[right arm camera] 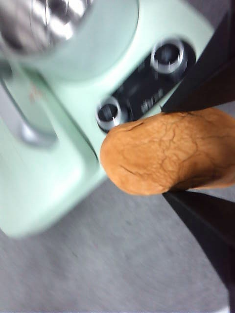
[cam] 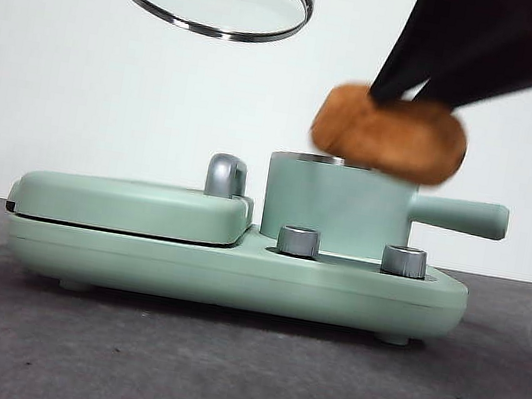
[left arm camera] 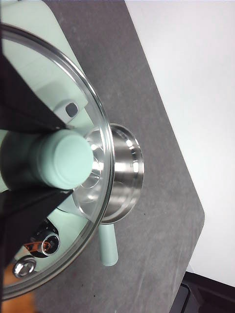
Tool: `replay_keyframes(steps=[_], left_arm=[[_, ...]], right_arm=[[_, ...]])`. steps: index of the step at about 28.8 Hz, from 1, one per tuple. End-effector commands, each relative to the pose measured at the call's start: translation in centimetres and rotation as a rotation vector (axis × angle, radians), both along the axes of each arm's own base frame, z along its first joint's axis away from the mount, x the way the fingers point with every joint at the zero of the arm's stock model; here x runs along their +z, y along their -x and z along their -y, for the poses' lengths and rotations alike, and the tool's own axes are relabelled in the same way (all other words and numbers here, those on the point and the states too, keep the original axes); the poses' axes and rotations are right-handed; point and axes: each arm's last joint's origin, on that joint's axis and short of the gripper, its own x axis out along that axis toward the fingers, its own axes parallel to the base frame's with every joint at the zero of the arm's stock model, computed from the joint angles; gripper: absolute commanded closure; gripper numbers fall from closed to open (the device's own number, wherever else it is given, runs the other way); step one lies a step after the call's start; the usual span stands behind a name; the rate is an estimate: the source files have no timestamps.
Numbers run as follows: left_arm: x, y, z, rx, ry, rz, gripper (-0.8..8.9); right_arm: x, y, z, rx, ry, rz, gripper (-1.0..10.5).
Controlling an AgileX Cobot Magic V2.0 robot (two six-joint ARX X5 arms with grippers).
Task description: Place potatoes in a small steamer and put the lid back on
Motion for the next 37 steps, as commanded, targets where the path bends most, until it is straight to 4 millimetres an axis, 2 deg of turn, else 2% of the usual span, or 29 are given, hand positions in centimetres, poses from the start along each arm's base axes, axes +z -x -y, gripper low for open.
replay_keyframes(steps=[1, 8, 14, 19, 25, 30, 37], left_arm=[[1.1, 0.1, 0.0, 0.001, 0.032, 0.044, 7.99], [1.0, 0.1, 0.0, 0.001, 0.031, 0.042, 7.99], [0.8, 0.2, 0.0, 0.001, 0.015, 0.019, 7.99], [0.8, 0.2, 0.0, 0.001, 0.014, 0.018, 7.99], [0.7, 0.2, 0.0, -0.001, 0.004, 0.014, 7.99], [0.7, 0.2, 0.0, -0.001, 0.003, 0.013, 7.99], [0.7, 0.2, 0.0, -0.001, 0.004, 0.015, 7.99]], right_arm=[[2.2, -1.3, 0.1, -0.062, -0.037, 0.0, 7.2], [5.9, -6.0, 0.6, -0.179, -0.068, 0.046, 7.2], [6.4, -10.8, -0.1, -0.189, -0.046, 0.043, 7.2], [5.1, -14.7, -1.1, -0.185, -0.006, 0.018, 7.2], [2.7, -18.1, -1.8, -0.181, 0.05, -0.014, 7.2], [0.3, -20.1, -2.3, -0.182, 0.064, -0.023, 7.2], [-1.5, -21.3, -2.8, -0.183, 0.109, -0.011, 7.2]])
